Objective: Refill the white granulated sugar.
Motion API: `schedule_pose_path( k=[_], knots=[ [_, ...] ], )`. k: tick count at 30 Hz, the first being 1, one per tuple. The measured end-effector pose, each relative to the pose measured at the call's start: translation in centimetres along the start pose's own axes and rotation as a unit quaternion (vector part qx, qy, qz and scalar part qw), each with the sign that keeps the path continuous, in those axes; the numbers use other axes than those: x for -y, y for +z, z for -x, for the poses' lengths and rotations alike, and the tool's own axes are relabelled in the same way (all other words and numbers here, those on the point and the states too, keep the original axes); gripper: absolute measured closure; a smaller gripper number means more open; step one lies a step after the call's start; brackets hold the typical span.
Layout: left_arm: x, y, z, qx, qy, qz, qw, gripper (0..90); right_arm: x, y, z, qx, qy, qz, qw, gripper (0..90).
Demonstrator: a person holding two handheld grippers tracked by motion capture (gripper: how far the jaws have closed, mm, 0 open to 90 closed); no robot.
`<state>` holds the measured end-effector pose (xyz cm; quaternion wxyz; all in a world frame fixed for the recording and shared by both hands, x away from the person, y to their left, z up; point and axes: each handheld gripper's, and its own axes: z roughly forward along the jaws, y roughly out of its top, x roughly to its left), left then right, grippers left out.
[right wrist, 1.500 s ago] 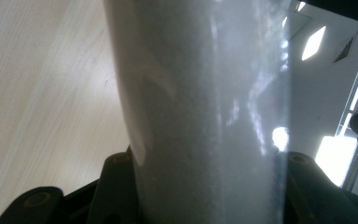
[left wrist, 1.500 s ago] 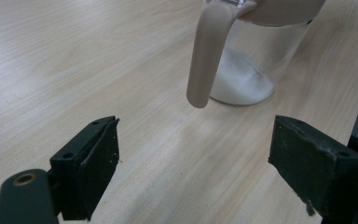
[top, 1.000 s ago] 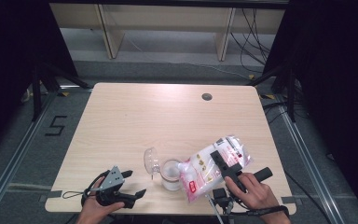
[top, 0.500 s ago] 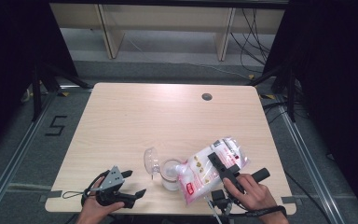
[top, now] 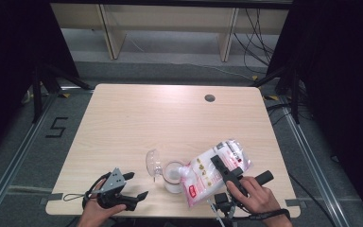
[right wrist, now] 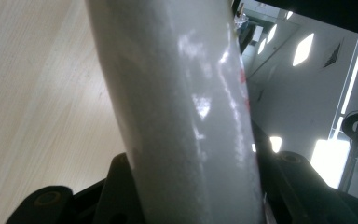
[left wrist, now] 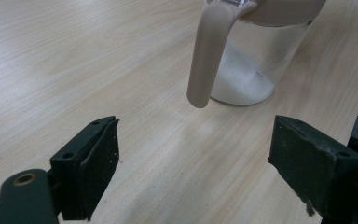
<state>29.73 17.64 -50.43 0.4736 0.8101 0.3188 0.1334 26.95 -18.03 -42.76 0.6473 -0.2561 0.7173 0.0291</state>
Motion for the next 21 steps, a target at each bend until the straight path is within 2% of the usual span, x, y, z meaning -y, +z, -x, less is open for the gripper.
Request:
schedule_pose_path(
  k=[2,4,5,6,7,10,11,12,13,14,15,17,19,21],
  knots=[
    [0.04,-0.01,0.13,0.000,-0.005,0.004,1.0000,15.5,-0.02,-0.03,0.00,-0.001,0.002,0.000,1.0000,62.7],
    [-0.07,-0.02,-0.02,0.000,0.002,0.005,1.0000,15.5,0.00,-0.07,0.07,0.000,0.000,0.002,1.0000,62.8],
    [-0.09,-0.05,-0.16,0.001,0.013,0.001,0.9999,15.5,0.05,-0.14,-0.11,-0.002,0.012,-0.002,0.9999,62.9],
    [0.02,-0.04,0.02,0.000,-0.001,-0.001,1.0000,15.5,0.07,-0.18,-0.14,-0.001,0.015,-0.003,0.9999,62.9],
    [0.06,-0.01,0.14,0.000,-0.005,0.004,1.0000,15.5,0.06,-0.17,-0.12,-0.002,0.014,-0.003,0.9999,63.0],
    [-0.07,-0.10,-0.05,0.000,0.005,0.001,1.0000,15.5,-0.02,-0.21,0.06,-0.002,0.008,0.003,1.0000,63.2],
    [-0.07,-0.02,-0.09,0.000,0.010,0.004,0.9999,15.5,-0.06,-0.14,0.31,-0.003,-0.002,0.008,1.0000,63.3],
    [0.04,-0.02,0.10,-0.001,-0.004,0.001,1.0000,15.6,-0.17,-0.16,0.08,0.001,0.016,0.007,0.9998,63.3],
    [0.05,-0.01,0.13,0.000,-0.003,0.004,1.0000,15.6,-0.15,-0.19,0.10,0.000,0.009,0.007,0.9999,63.4],
    [0.01,-0.09,0.06,-0.002,-0.001,0.000,1.0000,15.5,-0.23,-0.21,0.08,-0.003,0.013,0.005,0.9999,63.5],
    [-0.04,-0.08,-0.01,-0.001,0.002,0.001,1.0000,15.6,-0.30,-0.25,-0.09,-0.004,0.028,0.006,0.9996,63.6],
    [-0.01,-0.01,-0.02,0.000,0.001,0.000,1.0000,15.6,-0.36,-0.22,0.17,-0.004,0.015,0.012,0.9998,63.6],
    [0.01,-0.02,0.07,0.000,0.003,0.004,1.0000,15.5,-0.41,-0.25,0.06,-0.006,0.023,0.009,0.9997,63.6],
    [-0.04,-0.06,0.04,-0.001,-0.001,0.001,1.0000,15.6,-0.39,-0.19,0.31,0.002,0.010,0.017,0.9998,63.7]
  ],
)
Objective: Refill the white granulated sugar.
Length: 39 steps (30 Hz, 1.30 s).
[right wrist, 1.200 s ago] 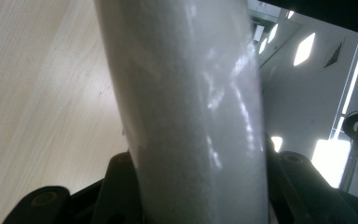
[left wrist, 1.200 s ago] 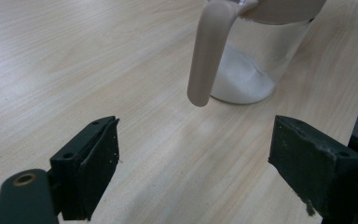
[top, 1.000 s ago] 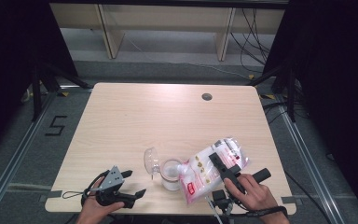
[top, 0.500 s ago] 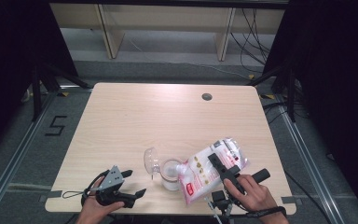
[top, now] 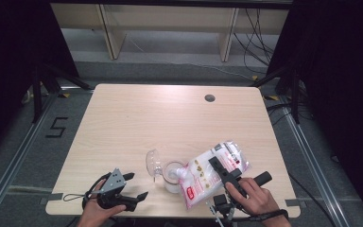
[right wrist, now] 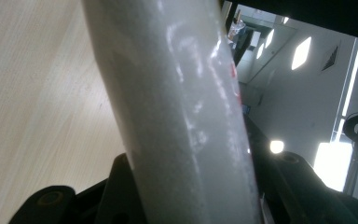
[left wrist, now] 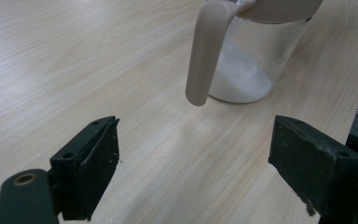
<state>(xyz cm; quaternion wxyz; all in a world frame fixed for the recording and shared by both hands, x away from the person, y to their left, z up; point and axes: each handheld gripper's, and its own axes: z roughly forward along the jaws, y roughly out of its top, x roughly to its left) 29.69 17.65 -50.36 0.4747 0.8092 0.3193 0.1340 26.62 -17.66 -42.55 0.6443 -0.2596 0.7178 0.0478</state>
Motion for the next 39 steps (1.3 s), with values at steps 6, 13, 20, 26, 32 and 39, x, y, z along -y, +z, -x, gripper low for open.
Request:
schedule_pose_path(
  k=[6,13,20,26,32,39],
  knots=[
    [0.0,0.0,0.0,-0.001,0.001,-0.001,1.0000,15.6,0.1,0.1,-0.3,-0.010,0.012,-0.003,0.9999,63.9],
    [0.0,0.1,0.1,-0.001,-0.003,0.005,1.0000,15.6,0.6,-0.1,-0.6,-0.015,0.026,-0.015,0.9994,64.1],
    [0.0,0.1,0.2,-0.002,0.002,0.003,1.0000,15.6,0.6,0.2,-0.6,-0.004,0.011,0.003,0.9999,64.5],
    [0.0,0.0,0.1,-0.001,0.011,-0.001,0.9999,15.6,0.6,0.2,-0.8,-0.012,0.021,-0.005,0.9997,64.8],
    [0.0,0.0,0.2,-0.002,0.007,-0.003,1.0000,15.6,0.6,0.1,-0.9,-0.022,0.026,-0.013,0.9993,65.2],
    [0.0,0.0,0.0,-0.002,0.014,-0.003,0.9999,15.7,0.6,0.3,-1.3,-0.021,-0.005,-0.021,0.9996,66.7]
  ],
)
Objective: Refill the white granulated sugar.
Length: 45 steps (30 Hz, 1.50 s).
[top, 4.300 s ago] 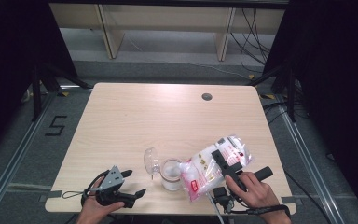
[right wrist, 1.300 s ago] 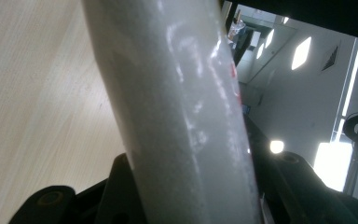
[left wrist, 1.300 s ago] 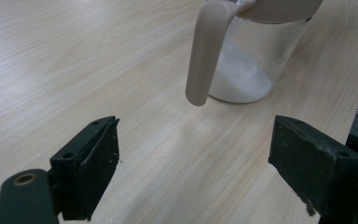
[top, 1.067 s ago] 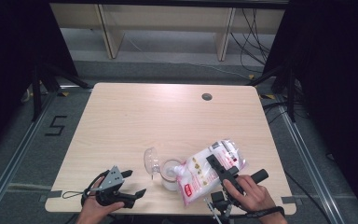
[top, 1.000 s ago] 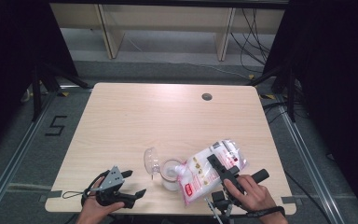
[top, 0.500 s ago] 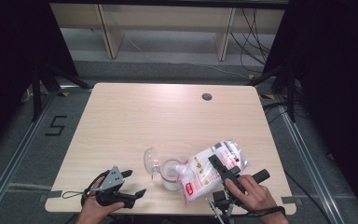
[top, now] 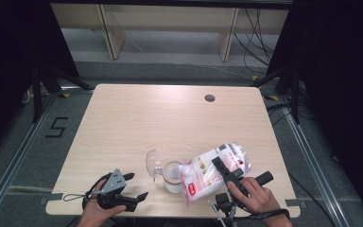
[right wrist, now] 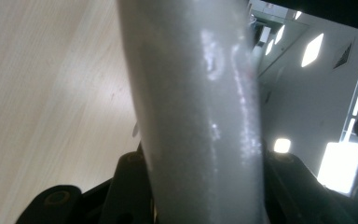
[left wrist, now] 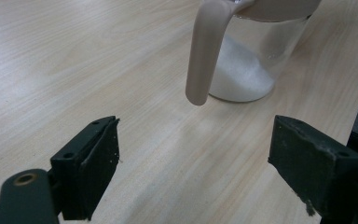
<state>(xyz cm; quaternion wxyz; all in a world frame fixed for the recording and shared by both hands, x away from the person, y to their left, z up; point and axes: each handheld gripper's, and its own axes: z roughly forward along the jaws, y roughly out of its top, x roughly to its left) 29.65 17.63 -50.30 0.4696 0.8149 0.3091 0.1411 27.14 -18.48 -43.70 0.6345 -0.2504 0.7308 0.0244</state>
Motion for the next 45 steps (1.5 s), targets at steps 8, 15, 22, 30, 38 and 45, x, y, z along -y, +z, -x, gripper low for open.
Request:
schedule_pose_path(
  k=[8,15,22,30,38,45],
  knots=[
    [0.09,0.11,0.13,0.001,-0.007,0.000,1.0000,16.2,-0.19,-0.06,-0.14,0.005,-0.021,-0.001,0.9998,67.7],
    [0.11,0.07,0.15,0.000,-0.006,-0.001,1.0000,16.3,-0.12,0.00,-0.19,0.005,-0.019,0.003,0.9998,67.7],
    [0.08,0.08,0.12,0.001,-0.007,0.000,1.0000,16.5,-0.07,-0.03,-0.15,0.009,-0.020,0.004,0.9998,67.8],
    [0.00,0.18,-0.01,0.002,0.002,0.004,1.0000,16.5,-0.08,-0.14,0.03,0.008,-0.028,0.003,0.9996,67.8],
    [0.10,0.13,0.18,0.001,-0.009,0.002,1.0000,16.5,-0.08,-0.13,-0.04,0.006,-0.021,0.002,0.9998,67.8],
    [0.04,0.11,0.14,0.000,-0.010,0.003,0.9999,16.5,-0.07,-0.09,-0.08,0.007,-0.019,0.005,0.9998,67.9]
  ],
)
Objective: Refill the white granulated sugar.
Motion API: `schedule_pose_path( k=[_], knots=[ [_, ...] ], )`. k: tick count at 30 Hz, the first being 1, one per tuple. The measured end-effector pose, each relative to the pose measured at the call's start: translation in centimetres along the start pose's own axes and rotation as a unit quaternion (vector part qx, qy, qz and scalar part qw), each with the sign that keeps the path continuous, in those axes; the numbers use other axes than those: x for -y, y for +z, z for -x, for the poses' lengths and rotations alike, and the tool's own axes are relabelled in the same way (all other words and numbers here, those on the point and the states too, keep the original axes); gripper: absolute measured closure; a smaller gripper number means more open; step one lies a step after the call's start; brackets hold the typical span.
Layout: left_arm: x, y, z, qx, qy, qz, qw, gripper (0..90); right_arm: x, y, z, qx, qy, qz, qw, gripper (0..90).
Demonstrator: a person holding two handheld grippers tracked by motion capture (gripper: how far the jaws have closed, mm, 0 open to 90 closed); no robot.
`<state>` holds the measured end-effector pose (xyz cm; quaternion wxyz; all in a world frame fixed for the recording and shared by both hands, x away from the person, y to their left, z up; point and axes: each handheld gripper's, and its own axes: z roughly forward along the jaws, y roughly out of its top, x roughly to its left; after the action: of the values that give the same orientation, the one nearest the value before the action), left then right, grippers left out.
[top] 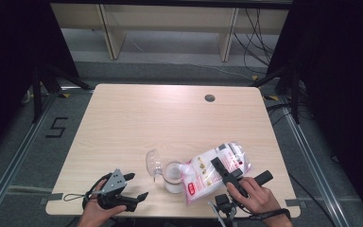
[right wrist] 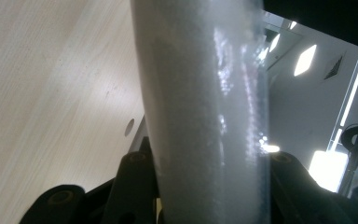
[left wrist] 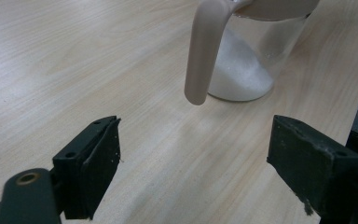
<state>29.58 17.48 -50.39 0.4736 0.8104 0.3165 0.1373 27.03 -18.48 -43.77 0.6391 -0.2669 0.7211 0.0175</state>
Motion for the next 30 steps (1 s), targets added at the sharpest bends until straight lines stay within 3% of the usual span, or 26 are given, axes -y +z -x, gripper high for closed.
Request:
schedule_pose_path(
  k=[2,4,7,8,9,11,13,14,16,19,20,24,26,29,30],
  knots=[
    [-0.06,-0.01,-0.21,0.001,0.016,-0.003,0.9999,16.5,0.01,0.00,0.00,0.000,0.000,0.000,1.0000,67.8],
    [0.07,-0.03,-0.02,-0.001,0.004,-0.004,1.0000,16.5,0.01,0.00,0.00,0.000,0.000,0.000,1.0000,67.9],
    [-0.09,-0.10,-0.32,-0.001,0.021,-0.008,0.9997,16.5,0.04,0.02,-0.01,0.000,0.001,0.001,1.0000,67.9],
    [-0.05,-0.12,-0.30,-0.003,0.020,-0.012,0.9997,16.5,0.05,0.03,0.00,-0.001,0.000,0.002,1.0000,67.9],
    [0.06,-0.02,0.00,-0.001,0.003,-0.004,1.0000,16.5,0.06,0.07,0.03,0.000,-0.002,0.004,1.0000,67.9],
    [0.00,-0.04,-0.05,0.000,0.004,-0.002,1.0000,16.5,0.03,0.04,-0.01,-0.001,0.001,0.002,1.0000,67.9],
    [-0.09,-0.08,-0.27,0.000,0.019,-0.006,0.9998,16.5,0.03,0.04,-0.01,-0.001,0.001,0.002,1.0000,68.0],
    [0.04,-0.03,-0.05,0.000,0.005,-0.004,1.0000,16.5,0.04,0.05,-0.01,-0.002,0.001,0.002,1.0000,68.0],
    [0.01,-0.06,-0.07,-0.001,0.005,-0.003,1.0000,16.5,0.03,0.04,0.00,-0.002,0.000,0.002,1.0000,68.0],
    [-0.06,-0.12,-0.31,-0.003,0.022,-0.011,0.9997,16.5,0.06,0.06,0.01,-0.002,0.000,0.003,1.0000,68.0],
    [0.06,-0.01,-0.02,-0.001,0.003,-0.003,1.0000,16.5,0.06,0.04,0.06,-0.007,-0.001,0.001,1.0000,68.0],
    [-0.09,-0.14,-0.35,-0.002,0.023,-0.012,0.9997,16.5,0.08,0.05,0.05,-0.001,0.000,0.003,1.0000,68.0],
    [0.07,-0.03,-0.02,-0.002,0.004,-0.004,1.0000,16.5,0.07,0.12,0.21,-0.003,-0.009,0.007,0.9999,68.0],
    [-0.10,-0.09,-0.33,-0.002,0.022,-0.008,0.9997,16.5,0.09,-0.01,0.07,-0.001,-0.001,0.002,1.0000,68.0],
    [-0.03,-0.05,-0.24,-0.002,0.017,-0.008,0.9998,16.5,0.10,0.02,0.10,-0.001,-0.002,0.003,1.0000,68.0]
  ],
)
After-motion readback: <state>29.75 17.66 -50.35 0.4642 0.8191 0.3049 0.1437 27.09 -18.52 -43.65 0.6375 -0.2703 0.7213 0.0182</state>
